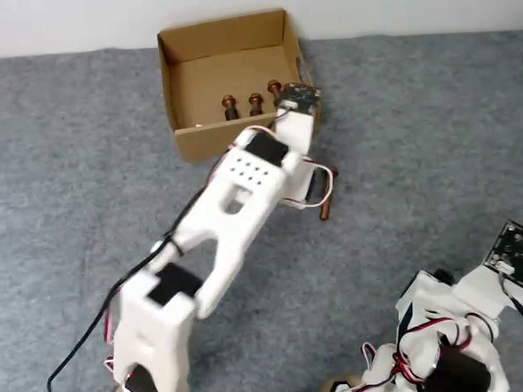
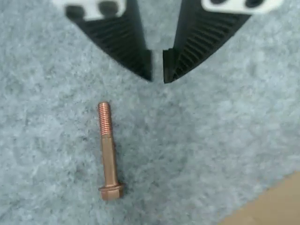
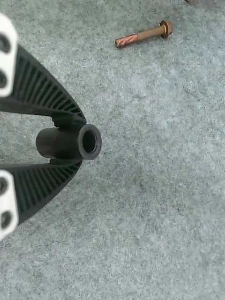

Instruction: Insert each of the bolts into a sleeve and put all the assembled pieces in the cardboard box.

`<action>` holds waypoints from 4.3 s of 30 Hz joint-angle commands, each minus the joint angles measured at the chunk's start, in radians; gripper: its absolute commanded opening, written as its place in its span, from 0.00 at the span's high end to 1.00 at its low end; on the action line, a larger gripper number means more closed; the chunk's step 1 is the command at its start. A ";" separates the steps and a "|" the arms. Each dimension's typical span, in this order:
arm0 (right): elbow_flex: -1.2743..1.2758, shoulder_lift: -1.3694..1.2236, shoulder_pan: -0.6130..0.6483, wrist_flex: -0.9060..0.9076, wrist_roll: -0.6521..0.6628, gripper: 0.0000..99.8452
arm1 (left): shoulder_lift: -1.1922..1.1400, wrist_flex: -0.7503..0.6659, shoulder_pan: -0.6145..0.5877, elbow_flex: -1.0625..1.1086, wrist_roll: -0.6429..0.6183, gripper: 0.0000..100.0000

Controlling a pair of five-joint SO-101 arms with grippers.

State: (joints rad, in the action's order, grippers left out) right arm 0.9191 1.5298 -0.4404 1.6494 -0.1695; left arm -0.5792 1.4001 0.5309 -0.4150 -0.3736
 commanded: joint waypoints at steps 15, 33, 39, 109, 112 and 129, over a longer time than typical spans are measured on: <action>-0.005 -0.004 -0.007 -0.021 -0.011 0.99 | -0.681 0.319 0.071 -1.024 0.023 0.82; -0.005 0.002 -0.007 -0.019 -0.011 0.99 | -0.740 0.345 0.051 -1.041 0.026 0.99; -0.005 0.004 -0.007 -0.019 -0.011 0.99 | -0.740 0.354 0.048 -1.040 0.021 1.00; -0.005 0.001 0.074 -0.019 -0.009 0.99 | 0.183 0.086 -0.292 0.397 0.152 0.78; -0.005 0.001 0.074 -0.019 -0.009 0.99 | 0.181 0.035 -0.292 0.397 0.152 0.78; -0.005 -0.002 0.074 -0.019 -0.009 0.99 | -0.104 0.040 -0.358 0.205 0.155 0.94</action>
State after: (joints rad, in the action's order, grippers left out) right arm 0.9191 1.5298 -0.3759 1.6494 -0.1726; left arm -0.6206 1.4047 0.2302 -0.1312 -0.2217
